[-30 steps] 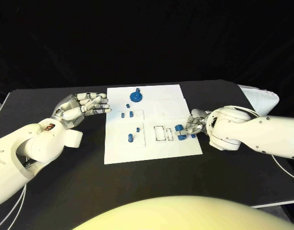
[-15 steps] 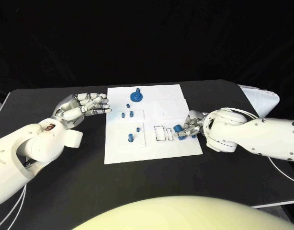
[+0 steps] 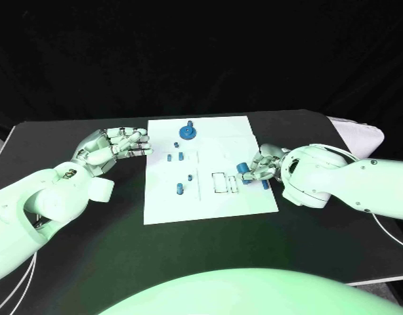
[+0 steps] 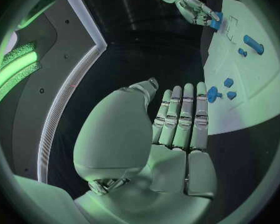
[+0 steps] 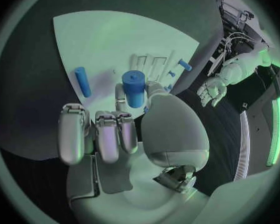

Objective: Assemble the parts on the task board

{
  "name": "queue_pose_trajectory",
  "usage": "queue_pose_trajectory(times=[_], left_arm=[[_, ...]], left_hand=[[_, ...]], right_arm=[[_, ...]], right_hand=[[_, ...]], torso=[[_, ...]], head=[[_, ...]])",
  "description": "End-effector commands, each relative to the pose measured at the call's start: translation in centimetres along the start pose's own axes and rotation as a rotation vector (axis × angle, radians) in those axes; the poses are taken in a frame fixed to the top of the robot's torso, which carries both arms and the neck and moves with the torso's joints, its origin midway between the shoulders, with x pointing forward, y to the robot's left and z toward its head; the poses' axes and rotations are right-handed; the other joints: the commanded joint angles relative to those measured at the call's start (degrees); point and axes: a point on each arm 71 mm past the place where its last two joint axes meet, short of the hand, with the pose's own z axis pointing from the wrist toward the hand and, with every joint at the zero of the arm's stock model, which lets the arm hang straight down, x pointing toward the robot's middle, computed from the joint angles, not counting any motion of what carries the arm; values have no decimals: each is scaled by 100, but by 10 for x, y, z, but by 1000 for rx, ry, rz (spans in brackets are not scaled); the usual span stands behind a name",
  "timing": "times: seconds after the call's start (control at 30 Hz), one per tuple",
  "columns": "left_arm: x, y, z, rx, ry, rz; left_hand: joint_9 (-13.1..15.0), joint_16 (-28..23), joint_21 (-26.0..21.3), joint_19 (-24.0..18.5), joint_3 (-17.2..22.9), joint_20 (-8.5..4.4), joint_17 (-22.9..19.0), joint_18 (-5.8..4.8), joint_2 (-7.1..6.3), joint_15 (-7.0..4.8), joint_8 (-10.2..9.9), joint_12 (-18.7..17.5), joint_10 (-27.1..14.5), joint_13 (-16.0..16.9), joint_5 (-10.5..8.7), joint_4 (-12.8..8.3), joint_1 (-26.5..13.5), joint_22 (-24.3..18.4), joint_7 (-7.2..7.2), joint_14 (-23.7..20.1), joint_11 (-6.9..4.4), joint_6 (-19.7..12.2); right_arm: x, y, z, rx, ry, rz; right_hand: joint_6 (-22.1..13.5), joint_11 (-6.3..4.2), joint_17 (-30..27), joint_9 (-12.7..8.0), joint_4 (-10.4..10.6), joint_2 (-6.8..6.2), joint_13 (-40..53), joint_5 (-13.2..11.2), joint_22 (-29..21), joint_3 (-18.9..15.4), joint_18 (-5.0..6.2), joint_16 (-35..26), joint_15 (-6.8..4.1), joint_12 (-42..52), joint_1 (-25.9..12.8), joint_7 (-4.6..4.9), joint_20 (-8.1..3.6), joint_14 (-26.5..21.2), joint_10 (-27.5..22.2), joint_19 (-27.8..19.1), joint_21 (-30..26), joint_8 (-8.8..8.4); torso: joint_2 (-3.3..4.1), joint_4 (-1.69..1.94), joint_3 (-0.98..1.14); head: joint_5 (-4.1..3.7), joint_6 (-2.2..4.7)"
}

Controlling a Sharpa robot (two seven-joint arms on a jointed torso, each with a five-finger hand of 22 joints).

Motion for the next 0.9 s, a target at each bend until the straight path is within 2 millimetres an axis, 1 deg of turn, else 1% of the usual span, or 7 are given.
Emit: queue_pose_trajectory(times=[0.03,0.17,0.4,0.53,0.57,0.77,0.9], left_arm=[[2,0,0,6,16,-2],[3,0,1,5,18,-3],[4,0,1,5,21,-4],[3,0,1,6,19,-4],[3,0,1,6,19,-4],[3,0,1,6,19,-3],[3,0,1,5,19,-3]], left_hand=[[-9,-24,-31,31,-14,-6,9,83,13,3,6,-7,3,-8,20,28,-15,-7,48,34,12,-4],[-9,-24,-31,31,-14,-6,9,83,13,3,6,-7,3,-8,20,28,-15,-7,48,34,12,-4],[-10,-28,-35,32,-16,-6,11,83,14,5,5,-9,2,-8,20,31,-19,-7,51,34,14,-5],[-10,-28,-35,32,-16,-6,11,83,14,5,5,-9,2,-8,20,31,-19,-7,51,34,14,-5],[-10,-28,-35,32,-16,-6,11,83,14,5,5,-9,2,-8,20,31,-19,-7,51,34,14,-5],[-10,-28,-35,32,-16,-6,11,83,14,5,5,-9,2,-8,20,31,-19,-7,51,34,14,-5],[-10,-28,-35,32,-16,-6,11,83,14,5,5,-9,2,-8,20,31,-19,-7,51,34,14,-5]], right_arm=[[1,9,-3,-28,13,56],[5,19,-3,-41,46,58],[17,28,4,-32,114,50],[21,29,7,-25,136,49],[22,30,8,-24,139,48],[25,35,11,-30,132,36],[27,39,12,-39,128,25]], right_hand=[[61,-53,1508,53,1,110,1508,20,723,45,-111,22,-36,19,157,-42,-48,598,605,386,23,26],[65,-54,1508,57,4,95,1500,14,719,45,-110,22,-37,11,137,-41,-49,598,599,385,17,31],[57,-50,1508,66,7,65,1481,-43,708,46,-106,22,-36,-9,68,-37,-50,598,585,380,-3,39],[52,-48,1508,70,7,61,1472,-65,705,49,-105,22,-34,-18,43,-35,-50,598,578,378,-10,40],[52,-48,1508,70,7,61,1472,-65,705,49,-105,22,-34,-18,43,-35,-50,598,578,378,-10,40],[41,-44,1508,87,4,31,1462,-180,708,55,-105,22,-31,-31,-39,-30,-48,598,570,375,-14,54],[40,-43,1508,92,4,21,1460,-218,712,56,-105,22,-30,-33,-57,-30,-47,598,568,375,-10,59]], torso=[[2,12,-6],[-1,15,-5],[-1,23,-14],[2,15,-6],[5,8,-2],[7,4,-2],[6,12,-1]], head=[[-5,0],[12,0],[47,0],[61,0],[67,0],[68,0],[66,0]])
